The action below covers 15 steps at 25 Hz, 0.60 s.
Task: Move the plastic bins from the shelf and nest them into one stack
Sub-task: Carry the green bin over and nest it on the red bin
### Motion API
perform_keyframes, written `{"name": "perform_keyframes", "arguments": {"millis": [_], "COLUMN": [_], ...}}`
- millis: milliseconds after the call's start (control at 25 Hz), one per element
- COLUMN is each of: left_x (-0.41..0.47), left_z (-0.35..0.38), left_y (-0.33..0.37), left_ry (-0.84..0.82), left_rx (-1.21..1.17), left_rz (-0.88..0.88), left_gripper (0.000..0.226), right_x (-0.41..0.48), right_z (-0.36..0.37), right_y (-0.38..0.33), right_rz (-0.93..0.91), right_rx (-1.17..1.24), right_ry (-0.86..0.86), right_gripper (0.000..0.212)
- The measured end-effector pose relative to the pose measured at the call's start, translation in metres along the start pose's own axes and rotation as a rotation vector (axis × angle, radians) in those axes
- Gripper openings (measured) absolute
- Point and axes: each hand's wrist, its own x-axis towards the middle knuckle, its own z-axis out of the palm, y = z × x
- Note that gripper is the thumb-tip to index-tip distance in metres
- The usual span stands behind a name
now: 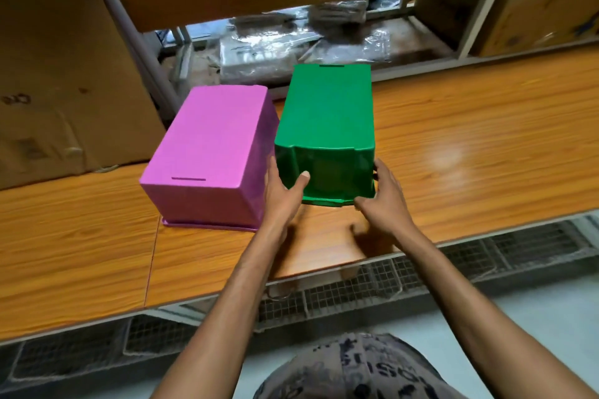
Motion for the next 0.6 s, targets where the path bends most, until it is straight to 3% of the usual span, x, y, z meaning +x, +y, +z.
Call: {"name": "perform_keyframes", "arguments": {"millis": [160, 280, 400, 600], "left_x": [0.001, 0.007, 0.012, 0.021], "left_z": [-0.007, -0.018, -0.028, -0.031], "left_y": [0.016, 0.043, 0.074, 0.105], "left_ry": [0.015, 0.009, -0.036, -0.065], "left_rx": [-0.124, -0.231, -0.364, -0.415], "left_rz": [0.146, 0.232, 0.294, 0.363], "left_gripper": [0.066, 0.073, 0.065, 0.055], "right_x": [0.003, 0.001, 0.005, 0.02], "right_z": [-0.018, -0.045, -0.073, -0.105], "right_y": [-0.003, -0.03, -0.052, -0.062], "right_rz": [-0.029, -0.12, -0.202, -0.332], "right_rx": [0.099, 0.141, 0.225, 0.01], "right_ry": [0.095, 0.149, 0.15, 0.224], "right_gripper": [0.094, 0.098, 0.104, 0.097]}}
